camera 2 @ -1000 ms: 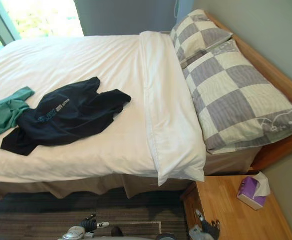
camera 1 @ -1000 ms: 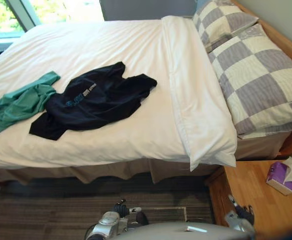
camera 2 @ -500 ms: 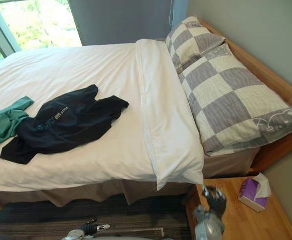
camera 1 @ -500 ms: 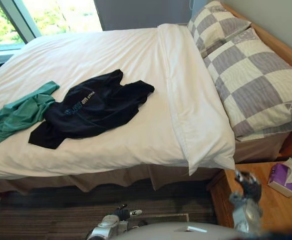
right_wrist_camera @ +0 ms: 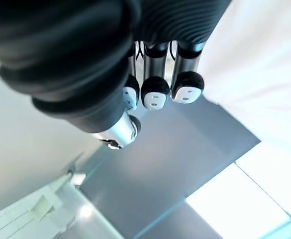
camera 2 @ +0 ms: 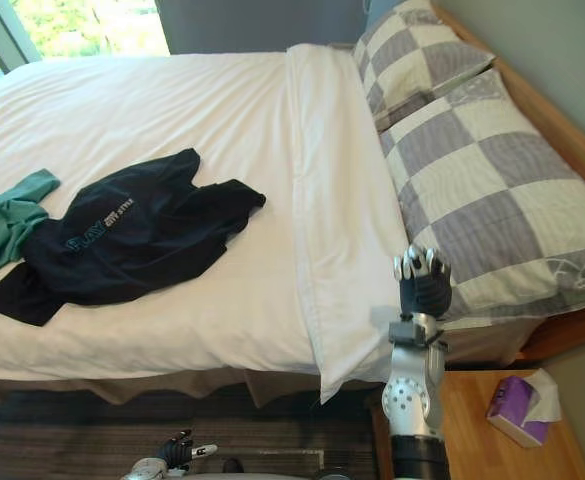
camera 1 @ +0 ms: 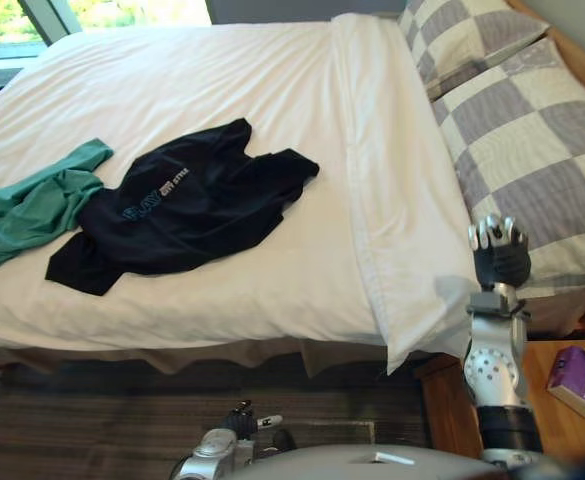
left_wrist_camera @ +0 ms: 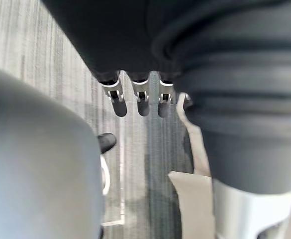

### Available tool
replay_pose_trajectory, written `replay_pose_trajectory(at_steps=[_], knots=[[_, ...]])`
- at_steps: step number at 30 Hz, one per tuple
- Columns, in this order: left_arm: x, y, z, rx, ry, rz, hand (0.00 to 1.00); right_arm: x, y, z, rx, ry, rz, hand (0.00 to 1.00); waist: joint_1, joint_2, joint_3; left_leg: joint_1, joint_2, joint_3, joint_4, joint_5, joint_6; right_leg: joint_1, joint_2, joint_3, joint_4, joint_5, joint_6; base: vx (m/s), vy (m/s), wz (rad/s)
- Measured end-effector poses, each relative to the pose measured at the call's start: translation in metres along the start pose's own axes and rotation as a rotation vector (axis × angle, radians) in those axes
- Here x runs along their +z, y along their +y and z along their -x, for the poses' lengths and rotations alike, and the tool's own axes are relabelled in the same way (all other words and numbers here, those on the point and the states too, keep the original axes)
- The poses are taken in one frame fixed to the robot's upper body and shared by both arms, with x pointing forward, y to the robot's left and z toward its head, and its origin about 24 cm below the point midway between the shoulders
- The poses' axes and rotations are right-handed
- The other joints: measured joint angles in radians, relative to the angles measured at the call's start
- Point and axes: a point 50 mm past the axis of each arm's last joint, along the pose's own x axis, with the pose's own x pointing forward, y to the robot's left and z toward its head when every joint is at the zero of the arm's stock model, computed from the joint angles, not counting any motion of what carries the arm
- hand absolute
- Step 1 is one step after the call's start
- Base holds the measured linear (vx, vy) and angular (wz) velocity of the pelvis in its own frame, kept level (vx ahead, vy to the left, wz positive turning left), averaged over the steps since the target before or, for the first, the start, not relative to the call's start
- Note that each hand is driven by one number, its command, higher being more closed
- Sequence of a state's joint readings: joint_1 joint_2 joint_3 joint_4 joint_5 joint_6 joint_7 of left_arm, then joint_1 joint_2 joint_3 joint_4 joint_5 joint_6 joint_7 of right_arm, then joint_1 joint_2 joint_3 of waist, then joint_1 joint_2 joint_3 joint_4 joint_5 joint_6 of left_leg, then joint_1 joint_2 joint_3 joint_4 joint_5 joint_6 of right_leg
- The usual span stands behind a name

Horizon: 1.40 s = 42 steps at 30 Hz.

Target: Tidy the bed and pick cloth on bed and put in laundry

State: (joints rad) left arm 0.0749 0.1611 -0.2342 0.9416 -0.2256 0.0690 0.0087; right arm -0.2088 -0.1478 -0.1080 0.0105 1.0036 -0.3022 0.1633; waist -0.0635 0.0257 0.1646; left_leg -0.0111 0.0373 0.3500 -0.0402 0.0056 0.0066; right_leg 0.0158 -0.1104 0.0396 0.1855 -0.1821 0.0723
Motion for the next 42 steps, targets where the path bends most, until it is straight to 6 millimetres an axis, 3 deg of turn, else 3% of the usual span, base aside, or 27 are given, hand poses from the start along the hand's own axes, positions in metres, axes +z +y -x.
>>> replay_pose_trajectory(at_steps=[1, 2, 6, 8, 15, 21, 25, 30, 33, 35, 37, 38, 39, 42], knots=[[0.007, 0.000, -0.001, -0.001, -0.018, -0.004, 0.00, 0.003, 0.008, -0.011, 0.025, -0.023, -0.014, 1.00, 0.000, 0.003, 0.027, -0.026, 0.003, -0.003, 0.025, -0.006, 0.004, -0.019, -0.001, 0.000, 0.012, 0.000, 0.000, -0.16, -0.010, 0.21], [0.024, 0.000, -0.003, -0.005, -0.078, -0.008, 0.00, 0.012, 0.026, -0.038, 0.074, -0.082, -0.031, 1.00, 0.004, 0.012, 0.092, -0.091, 0.015, -0.004, 0.082, -0.023, 0.009, -0.066, 0.000, 0.001, 0.035, 0.000, 0.000, -0.15, -0.001, 0.16], [0.059, -0.004, -0.004, -0.024, -0.210, 0.004, 0.00, 0.027, 0.048, -0.067, 0.099, -0.169, -0.109, 1.00, 0.035, 0.025, 0.201, -0.215, 0.020, -0.008, 0.169, -0.041, 0.021, -0.169, -0.008, 0.001, 0.088, -0.028, -0.013, -0.16, 0.025, 0.13], [0.072, -0.006, -0.002, -0.026, -0.273, 0.005, 0.00, 0.031, 0.052, -0.068, 0.102, -0.192, -0.155, 1.00, 0.051, 0.027, 0.230, -0.278, 0.020, -0.008, 0.225, -0.057, 0.027, -0.233, -0.018, 0.001, 0.149, -0.062, -0.010, -0.12, 0.017, 0.13], [0.125, -0.011, 0.001, 0.026, -0.445, 0.029, 0.00, 0.061, 0.047, -0.068, 0.069, -0.373, -0.295, 1.00, 0.051, 0.044, 0.312, -0.550, 0.042, -0.031, 0.412, -0.089, 0.041, -0.507, -0.029, -0.001, 0.361, -0.129, -0.014, -0.06, 0.017, 0.14], [0.162, -0.015, 0.007, 0.059, -0.577, 0.113, 0.00, 0.045, 0.035, -0.064, 0.052, -0.459, -0.405, 1.00, 0.046, 0.048, 0.346, -0.680, 0.064, -0.017, 0.495, -0.099, 0.045, -0.660, -0.028, 0.007, 0.475, -0.154, -0.023, -0.06, -0.012, 0.00], [0.179, -0.035, 0.010, 0.042, -0.611, 0.185, 0.00, 0.040, 0.024, -0.060, 0.064, -0.499, -0.451, 1.00, 0.050, 0.043, 0.345, -0.710, 0.084, -0.004, 0.555, -0.128, 0.045, -0.698, -0.022, 0.016, 0.522, -0.168, -0.029, -0.03, -0.013, -0.08], [0.190, -0.039, 0.009, 0.044, -0.604, 0.238, 0.00, 0.018, 0.018, -0.054, 0.058, -0.456, -0.464, 1.00, 0.030, 0.026, 0.336, -0.726, 0.108, 0.027, 0.598, -0.148, 0.052, -0.721, -0.011, 0.038, 0.534, -0.166, -0.026, -0.03, 0.013, -0.25], [0.189, -0.040, 0.008, 0.033, -0.591, 0.279, 0.00, 0.000, 0.001, -0.036, -0.006, -0.406, -0.475, 1.00, 0.021, 0.002, 0.323, -0.717, 0.122, 0.054, 0.607, -0.161, 0.052, -0.723, -0.001, 0.065, 0.533, -0.160, -0.015, -0.01, 0.014, -0.25], [0.184, -0.045, 0.006, 0.016, -0.563, 0.304, 0.00, -0.021, -0.030, -0.010, -0.169, -0.329, -0.465, 1.00, 0.019, -0.010, 0.315, -0.698, 0.125, 0.072, 0.607, -0.167, 0.053, -0.714, 0.001, 0.082, 0.528, -0.156, -0.010, 0.02, 0.008, -0.29], [0.178, -0.057, 0.004, -0.015, -0.527, 0.331, 0.00, -0.052, -0.077, 0.045, -0.471, -0.181, -0.441, 1.00, 0.019, -0.004, 0.309, -0.681, 0.133, 0.089, 0.612, -0.181, 0.054, -0.702, 0.007, 0.096, 0.519, -0.152, -0.007, 0.03, 0.007, -0.28], [0.175, -0.059, 0.003, -0.021, -0.515, 0.344, 0.00, -0.056, -0.083, 0.058, -0.520, -0.158, -0.431, 1.00, 0.019, -0.004, 0.309, -0.676, 0.137, 0.097, 0.614, -0.184, 0.053, -0.701, 0.009, 0.102, 0.518, -0.151, -0.006, 0.05, -0.001, -0.35], [0.170, -0.063, 0.002, -0.034, -0.484, 0.364, 0.00, -0.064, -0.092, 0.085, -0.610, -0.112, -0.426, 1.00, 0.014, -0.003, 0.309, -0.661, 0.145, 0.111, 0.620, -0.193, 0.053, -0.690, 0.016, 0.117, 0.514, -0.148, -0.002, 0.05, -0.006, -0.33], [0.157, -0.071, -0.001, -0.071, -0.438, 0.377, 0.00, -0.071, -0.099, 0.128, -0.698, -0.005, -0.373, 1.00, -0.005, -0.001, 0.306, -0.583, 0.173, 0.138, 0.639, -0.227, 0.049, -0.617, 0.034, 0.135, 0.492, -0.143, 0.004, 0.08, -0.010, -0.47]])
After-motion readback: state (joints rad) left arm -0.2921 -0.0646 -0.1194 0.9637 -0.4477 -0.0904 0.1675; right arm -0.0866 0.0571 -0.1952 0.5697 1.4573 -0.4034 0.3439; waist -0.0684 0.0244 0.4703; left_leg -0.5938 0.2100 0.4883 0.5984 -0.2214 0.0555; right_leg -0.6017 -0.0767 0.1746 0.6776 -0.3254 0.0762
